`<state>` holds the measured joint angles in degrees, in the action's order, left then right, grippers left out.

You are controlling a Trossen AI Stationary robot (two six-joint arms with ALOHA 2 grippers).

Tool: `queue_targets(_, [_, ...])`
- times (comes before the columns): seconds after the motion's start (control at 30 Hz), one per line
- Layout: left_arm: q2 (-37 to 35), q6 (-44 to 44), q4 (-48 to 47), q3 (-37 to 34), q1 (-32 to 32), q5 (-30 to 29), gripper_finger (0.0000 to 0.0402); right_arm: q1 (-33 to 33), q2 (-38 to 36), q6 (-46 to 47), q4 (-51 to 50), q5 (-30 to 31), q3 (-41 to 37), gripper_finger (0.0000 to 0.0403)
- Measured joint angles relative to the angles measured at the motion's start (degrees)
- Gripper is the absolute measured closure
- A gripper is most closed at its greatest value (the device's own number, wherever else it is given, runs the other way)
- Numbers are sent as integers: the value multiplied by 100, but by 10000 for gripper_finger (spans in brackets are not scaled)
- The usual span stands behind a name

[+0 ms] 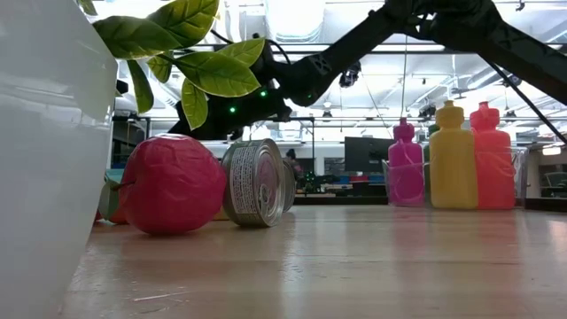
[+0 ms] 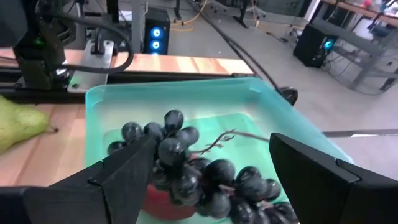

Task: Pick & Place Food Item
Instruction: Put the grapes into the green bin

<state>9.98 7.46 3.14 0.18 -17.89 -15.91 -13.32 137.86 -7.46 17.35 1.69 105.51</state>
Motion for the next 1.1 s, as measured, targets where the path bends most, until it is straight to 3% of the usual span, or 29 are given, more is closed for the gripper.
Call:
queue_targets(0.27, [0,0,0,1,0,1,402,-44,0,-66,80,-4,0,88])
queue_targets(0.7, [0,-2,1,0,2,1,402,9,-269,124,-1463,-11,249,88])
queue_targets(1.1, [-1,-8,2,-1,2,2,402,75,158,20,-1429,2,678,88])
